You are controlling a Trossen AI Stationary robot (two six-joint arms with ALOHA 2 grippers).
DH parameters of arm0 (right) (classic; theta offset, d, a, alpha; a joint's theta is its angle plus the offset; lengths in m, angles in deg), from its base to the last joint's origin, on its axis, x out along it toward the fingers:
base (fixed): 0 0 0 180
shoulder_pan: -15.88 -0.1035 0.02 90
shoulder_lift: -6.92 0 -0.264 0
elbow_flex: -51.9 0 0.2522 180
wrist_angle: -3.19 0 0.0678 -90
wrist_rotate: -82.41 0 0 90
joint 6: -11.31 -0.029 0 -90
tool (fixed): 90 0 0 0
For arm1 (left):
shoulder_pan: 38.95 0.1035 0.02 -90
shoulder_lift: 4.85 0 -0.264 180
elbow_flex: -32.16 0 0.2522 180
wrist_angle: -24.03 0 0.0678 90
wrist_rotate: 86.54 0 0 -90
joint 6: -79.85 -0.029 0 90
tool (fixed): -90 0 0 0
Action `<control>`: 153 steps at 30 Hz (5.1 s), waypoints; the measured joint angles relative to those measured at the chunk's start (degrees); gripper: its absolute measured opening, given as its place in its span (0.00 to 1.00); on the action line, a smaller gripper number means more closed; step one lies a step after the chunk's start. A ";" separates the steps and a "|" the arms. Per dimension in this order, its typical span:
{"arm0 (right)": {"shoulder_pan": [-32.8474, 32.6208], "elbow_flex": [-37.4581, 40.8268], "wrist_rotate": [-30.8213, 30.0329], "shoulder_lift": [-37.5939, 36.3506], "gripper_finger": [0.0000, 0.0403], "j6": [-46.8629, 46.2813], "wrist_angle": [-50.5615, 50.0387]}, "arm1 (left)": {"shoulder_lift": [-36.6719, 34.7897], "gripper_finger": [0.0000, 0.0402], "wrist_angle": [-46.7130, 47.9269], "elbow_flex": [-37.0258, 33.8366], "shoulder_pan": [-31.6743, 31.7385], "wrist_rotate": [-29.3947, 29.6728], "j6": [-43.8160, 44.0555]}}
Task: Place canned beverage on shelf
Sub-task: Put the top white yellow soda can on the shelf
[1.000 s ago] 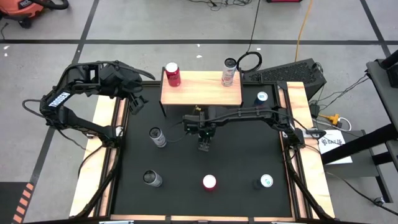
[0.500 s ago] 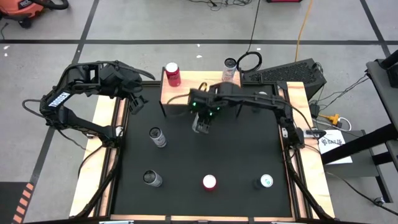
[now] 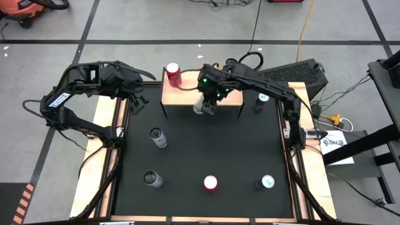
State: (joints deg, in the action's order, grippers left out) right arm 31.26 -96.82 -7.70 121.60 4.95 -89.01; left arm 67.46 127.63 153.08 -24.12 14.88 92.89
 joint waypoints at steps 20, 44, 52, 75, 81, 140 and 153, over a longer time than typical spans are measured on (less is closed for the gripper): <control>8.81 0.00 -0.08 -1.67 0.57 10.47 7.08 | 0.07 0.93 -0.78 0.00 0.02 0.68 -0.43; 14.52 -0.07 0.31 -0.95 0.57 13.90 8.62 | 0.07 0.93 -0.85 0.01 0.02 0.85 -0.28; 15.19 -0.09 0.39 0.61 0.57 14.51 9.92 | 0.07 0.93 -0.85 0.02 0.02 0.85 -0.09; 15.30 -0.05 0.41 1.41 0.57 14.86 7.69 | 0.11 0.93 -0.85 0.02 0.03 0.85 -0.26; 15.29 -0.04 3.27 1.41 0.58 14.84 9.66 | 0.20 0.93 -0.85 0.01 0.02 0.85 -0.31; 15.16 -0.09 0.13 2.86 0.59 14.63 5.74 | 1.22 0.93 -1.11 0.07 0.02 0.85 -1.88; 14.99 0.00 0.43 2.86 0.59 16.48 8.13 | 2.69 0.93 -0.94 0.07 0.03 0.84 -1.90</control>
State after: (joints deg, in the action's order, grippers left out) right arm 46.25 -96.82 -7.27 124.46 21.44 -80.88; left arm 70.15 126.69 153.14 -24.08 15.72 90.99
